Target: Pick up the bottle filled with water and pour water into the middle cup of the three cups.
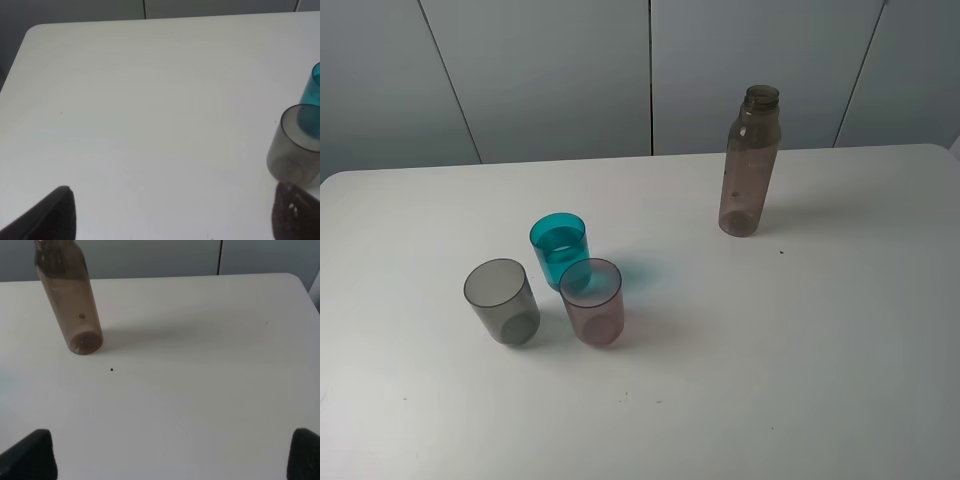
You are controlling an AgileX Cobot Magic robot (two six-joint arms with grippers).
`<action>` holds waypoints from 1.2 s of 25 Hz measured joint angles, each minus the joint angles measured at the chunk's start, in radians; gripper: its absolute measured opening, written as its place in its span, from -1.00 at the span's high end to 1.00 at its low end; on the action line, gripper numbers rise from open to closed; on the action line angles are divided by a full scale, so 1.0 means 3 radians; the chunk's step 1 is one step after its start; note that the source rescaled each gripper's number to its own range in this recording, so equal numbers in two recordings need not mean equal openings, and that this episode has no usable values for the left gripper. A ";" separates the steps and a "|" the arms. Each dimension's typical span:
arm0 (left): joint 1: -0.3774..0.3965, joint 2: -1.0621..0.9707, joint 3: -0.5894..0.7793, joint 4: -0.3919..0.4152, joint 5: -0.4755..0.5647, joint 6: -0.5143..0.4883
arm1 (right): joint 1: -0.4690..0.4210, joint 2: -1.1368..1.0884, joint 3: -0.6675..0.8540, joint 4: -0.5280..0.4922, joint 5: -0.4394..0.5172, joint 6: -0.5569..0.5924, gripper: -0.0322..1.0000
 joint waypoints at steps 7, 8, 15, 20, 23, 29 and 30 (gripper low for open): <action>0.0000 0.0000 0.0000 0.0000 0.0000 0.0007 | 0.0000 0.0000 0.0000 0.0000 0.0000 -0.0100 -0.99; 0.0000 0.0000 0.0000 0.0000 0.0000 0.0007 | 0.0000 0.0000 0.0000 0.0000 0.0000 -0.0114 -0.99; 0.0000 0.0000 0.0000 0.0000 0.0000 0.0020 | 0.0000 0.0000 0.0000 0.0000 0.0000 -0.0248 -0.99; 0.0000 0.0000 0.0000 0.0000 0.0000 0.0020 | 0.0000 0.0000 0.0000 -0.0007 0.0000 -0.0213 -0.99; 0.0000 0.0000 0.0000 0.0000 0.0000 0.0013 | 0.0000 0.0000 0.0000 -0.0039 0.0000 -0.0151 -0.99; 0.0000 0.0000 0.0000 0.0000 0.0000 0.0007 | 0.0000 0.0000 0.0000 -0.0075 0.0000 -0.0116 -0.99; 0.0000 0.0000 0.0000 0.0000 0.0000 0.0007 | 0.0000 0.0000 0.0000 -0.0075 0.0000 -0.0109 -0.99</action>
